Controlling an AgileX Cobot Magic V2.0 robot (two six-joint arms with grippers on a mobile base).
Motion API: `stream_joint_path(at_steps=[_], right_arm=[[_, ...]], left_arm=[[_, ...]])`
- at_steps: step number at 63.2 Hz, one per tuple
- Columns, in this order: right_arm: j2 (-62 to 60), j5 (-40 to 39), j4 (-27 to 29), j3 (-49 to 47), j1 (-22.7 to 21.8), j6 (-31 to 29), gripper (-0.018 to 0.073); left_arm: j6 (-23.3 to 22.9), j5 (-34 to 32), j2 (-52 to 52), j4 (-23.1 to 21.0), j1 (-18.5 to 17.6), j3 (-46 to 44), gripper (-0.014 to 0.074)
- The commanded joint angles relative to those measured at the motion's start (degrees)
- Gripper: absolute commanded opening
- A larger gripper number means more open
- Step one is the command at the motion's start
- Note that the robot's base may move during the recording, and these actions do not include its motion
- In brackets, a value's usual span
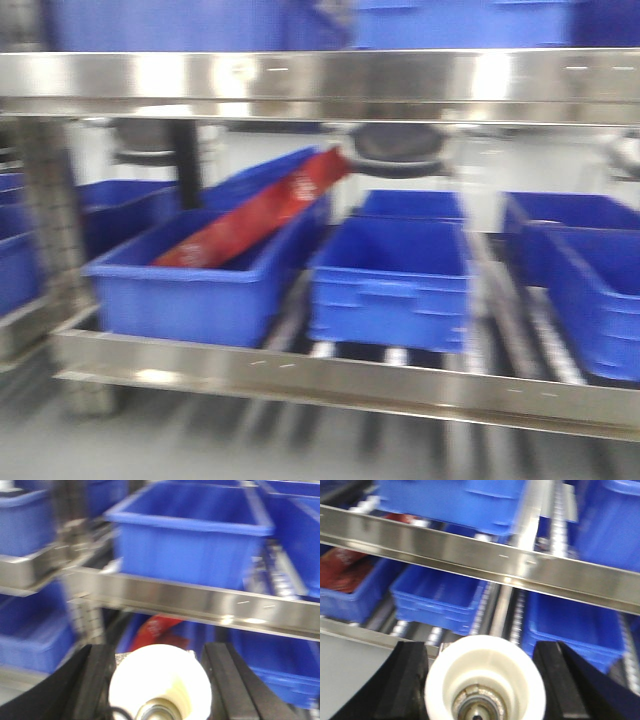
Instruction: Place valve from conveyor to right shelf box
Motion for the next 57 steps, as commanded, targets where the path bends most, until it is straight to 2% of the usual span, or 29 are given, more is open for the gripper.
stream_joint_path(at_steps=[1,57], right_arm=[[-0.60,-4.05,-0.36,-1.02,-0.31,-0.28,-0.0162],[-0.60,-4.05,-0.36,-1.02,-0.31,-0.28,-0.0162]], left_arm=[[-0.37,-3.39,-0.57,-0.40,-0.28,-0.76,-0.0111],[-0.37,-3.39,-0.57,-0.40,-0.28,-0.76,-0.0111]])
